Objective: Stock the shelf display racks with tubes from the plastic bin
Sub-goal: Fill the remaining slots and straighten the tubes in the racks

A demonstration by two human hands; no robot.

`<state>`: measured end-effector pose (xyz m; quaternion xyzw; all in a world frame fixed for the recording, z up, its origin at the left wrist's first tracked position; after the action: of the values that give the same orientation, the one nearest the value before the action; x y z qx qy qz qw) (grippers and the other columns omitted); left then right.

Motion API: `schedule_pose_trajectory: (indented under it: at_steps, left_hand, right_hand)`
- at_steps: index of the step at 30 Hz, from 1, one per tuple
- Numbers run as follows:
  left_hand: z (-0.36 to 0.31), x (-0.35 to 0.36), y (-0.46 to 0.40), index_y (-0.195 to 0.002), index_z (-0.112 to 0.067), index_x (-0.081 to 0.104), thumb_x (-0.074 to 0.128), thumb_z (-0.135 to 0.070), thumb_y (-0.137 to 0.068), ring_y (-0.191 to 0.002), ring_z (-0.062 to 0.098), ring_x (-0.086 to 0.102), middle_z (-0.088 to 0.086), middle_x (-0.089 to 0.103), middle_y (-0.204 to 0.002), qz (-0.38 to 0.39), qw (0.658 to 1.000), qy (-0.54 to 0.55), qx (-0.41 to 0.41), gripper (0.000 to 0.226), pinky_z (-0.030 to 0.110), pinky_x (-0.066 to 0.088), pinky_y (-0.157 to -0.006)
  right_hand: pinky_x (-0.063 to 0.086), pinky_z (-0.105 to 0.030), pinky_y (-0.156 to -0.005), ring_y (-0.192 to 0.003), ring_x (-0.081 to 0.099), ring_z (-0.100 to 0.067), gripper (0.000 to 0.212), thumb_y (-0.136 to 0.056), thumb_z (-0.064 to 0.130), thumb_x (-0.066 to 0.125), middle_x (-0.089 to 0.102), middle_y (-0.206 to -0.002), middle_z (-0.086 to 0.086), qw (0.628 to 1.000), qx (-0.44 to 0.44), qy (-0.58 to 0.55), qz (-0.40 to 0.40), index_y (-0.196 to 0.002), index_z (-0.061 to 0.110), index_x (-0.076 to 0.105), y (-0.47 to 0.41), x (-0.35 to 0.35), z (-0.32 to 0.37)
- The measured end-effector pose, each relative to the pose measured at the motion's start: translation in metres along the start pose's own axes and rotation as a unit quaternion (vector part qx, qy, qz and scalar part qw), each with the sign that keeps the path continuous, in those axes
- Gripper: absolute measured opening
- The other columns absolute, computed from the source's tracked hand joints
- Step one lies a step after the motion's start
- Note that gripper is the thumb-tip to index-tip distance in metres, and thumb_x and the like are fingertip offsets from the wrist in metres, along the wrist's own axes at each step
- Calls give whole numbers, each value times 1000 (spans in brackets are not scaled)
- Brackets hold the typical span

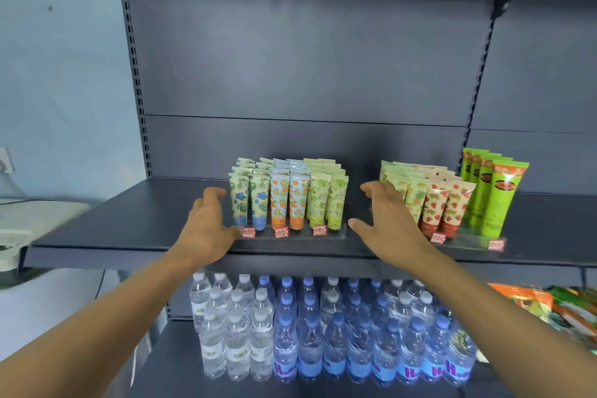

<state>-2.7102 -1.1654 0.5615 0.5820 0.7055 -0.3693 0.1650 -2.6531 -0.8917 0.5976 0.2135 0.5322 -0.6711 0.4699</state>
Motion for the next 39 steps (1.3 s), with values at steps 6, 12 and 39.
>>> schedule_pose_trajectory:
  at_steps: [6,12,39]
  left_hand:
    - [23,26,18,-138,-9,28,68,-26,-84,-119,34,50,13,51,-135,0,995,-53,-87,69,45,43,-99]
    - [22,28,12,-125,-9,48,64,-33,-86,-112,30,56,8,61,-122,-35,990,-104,-84,49,39,45,-95]
    - [32,29,-12,-113,-19,64,64,-41,-84,-108,30,50,5,65,-106,-97,989,-109,-27,36,39,45,-82]
  right_hand:
    - [39,-34,-104,-127,43,-23,62,-89,27,62,40,-139,-9,996,36,-24,82,-141,8,33,3,38,-24]
    - [44,-43,-99,-120,49,-28,52,-89,36,60,53,-128,-11,992,94,-21,86,-129,6,47,-9,71,-35]
    - [44,-37,-91,-99,56,-23,37,-84,40,66,66,-98,-2,990,112,36,-76,-110,14,59,-7,78,-32]
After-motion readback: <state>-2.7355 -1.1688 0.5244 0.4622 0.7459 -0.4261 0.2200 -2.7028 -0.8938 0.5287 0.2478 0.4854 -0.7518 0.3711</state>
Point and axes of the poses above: each hand's wrist, its own y-axis away from the middle knuckle, its own x-axis out of the palm, z = x × y, the point moved 7 cm from there along -y, towards the middle knuckle
